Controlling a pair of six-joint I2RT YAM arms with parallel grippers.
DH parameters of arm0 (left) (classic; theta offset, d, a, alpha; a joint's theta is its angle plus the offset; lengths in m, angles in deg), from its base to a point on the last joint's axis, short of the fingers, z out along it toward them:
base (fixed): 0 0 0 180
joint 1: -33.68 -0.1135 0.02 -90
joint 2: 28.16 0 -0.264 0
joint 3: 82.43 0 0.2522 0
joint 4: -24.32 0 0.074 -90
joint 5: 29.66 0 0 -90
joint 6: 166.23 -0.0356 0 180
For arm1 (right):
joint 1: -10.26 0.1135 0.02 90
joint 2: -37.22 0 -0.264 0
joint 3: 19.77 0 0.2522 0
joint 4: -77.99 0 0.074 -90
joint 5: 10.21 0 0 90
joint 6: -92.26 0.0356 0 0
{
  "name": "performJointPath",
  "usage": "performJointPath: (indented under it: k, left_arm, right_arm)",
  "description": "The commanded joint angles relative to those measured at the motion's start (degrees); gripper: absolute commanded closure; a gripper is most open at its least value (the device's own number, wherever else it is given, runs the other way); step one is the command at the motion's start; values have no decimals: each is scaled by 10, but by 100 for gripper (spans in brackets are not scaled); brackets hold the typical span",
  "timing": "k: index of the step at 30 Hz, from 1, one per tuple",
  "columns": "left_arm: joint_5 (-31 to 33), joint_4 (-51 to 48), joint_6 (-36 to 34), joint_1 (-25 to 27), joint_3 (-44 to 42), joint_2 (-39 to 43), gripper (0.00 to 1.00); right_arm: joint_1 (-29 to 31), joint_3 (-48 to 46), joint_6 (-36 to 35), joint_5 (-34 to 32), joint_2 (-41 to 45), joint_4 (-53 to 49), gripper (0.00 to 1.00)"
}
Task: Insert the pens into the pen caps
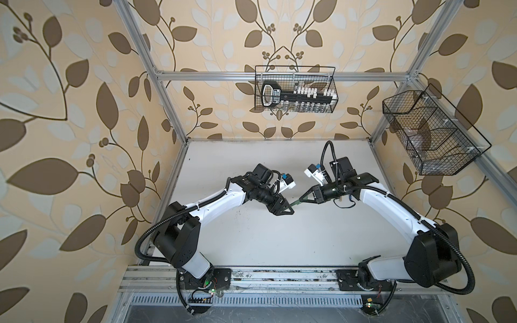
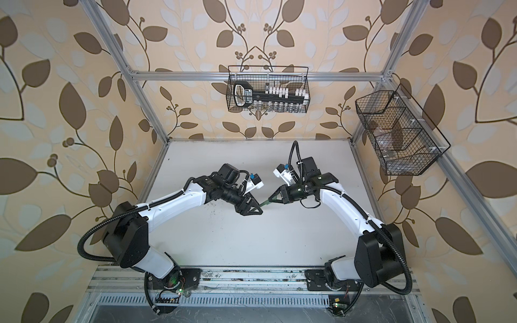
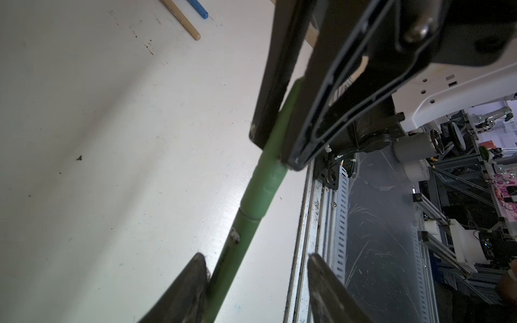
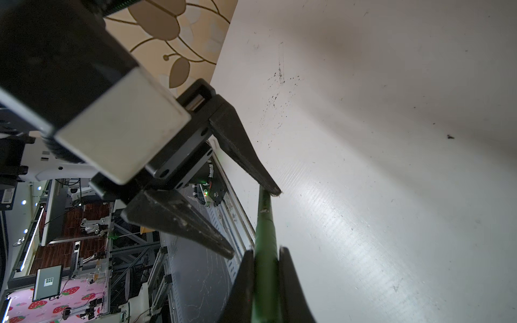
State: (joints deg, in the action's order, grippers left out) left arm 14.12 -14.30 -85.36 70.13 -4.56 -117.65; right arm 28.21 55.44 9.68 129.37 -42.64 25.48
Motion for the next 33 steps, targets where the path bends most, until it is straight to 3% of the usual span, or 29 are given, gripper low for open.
performJointPath:
  k: [1,8,13,17,20,23,28,33]
  left_arm:
    - [-6,-21,-14,7,24,-5,48]
    - [1,-26,-17,11,35,-19,55]
    - [4,-31,-22,13,47,-28,70]
    - [4,-31,-24,13,52,-30,88]
    - [2,-25,-17,14,56,-35,92]
    - [1,-11,-2,13,53,-40,96]
    - [-5,107,87,14,20,-47,100]
    - [47,273,271,13,23,-113,100]
  right_arm:
    - [-3,8,-17,17,-6,8,100]
    - [-3,9,-15,32,-5,12,100]
    - [-4,10,-19,38,2,4,100]
    - [-7,10,-23,35,8,-4,100]
    - [-13,11,-19,29,12,-4,100]
    - [-33,3,15,5,33,27,94]
    - [-105,-27,108,-50,114,115,56]
    - [-192,-69,173,-144,218,154,47]
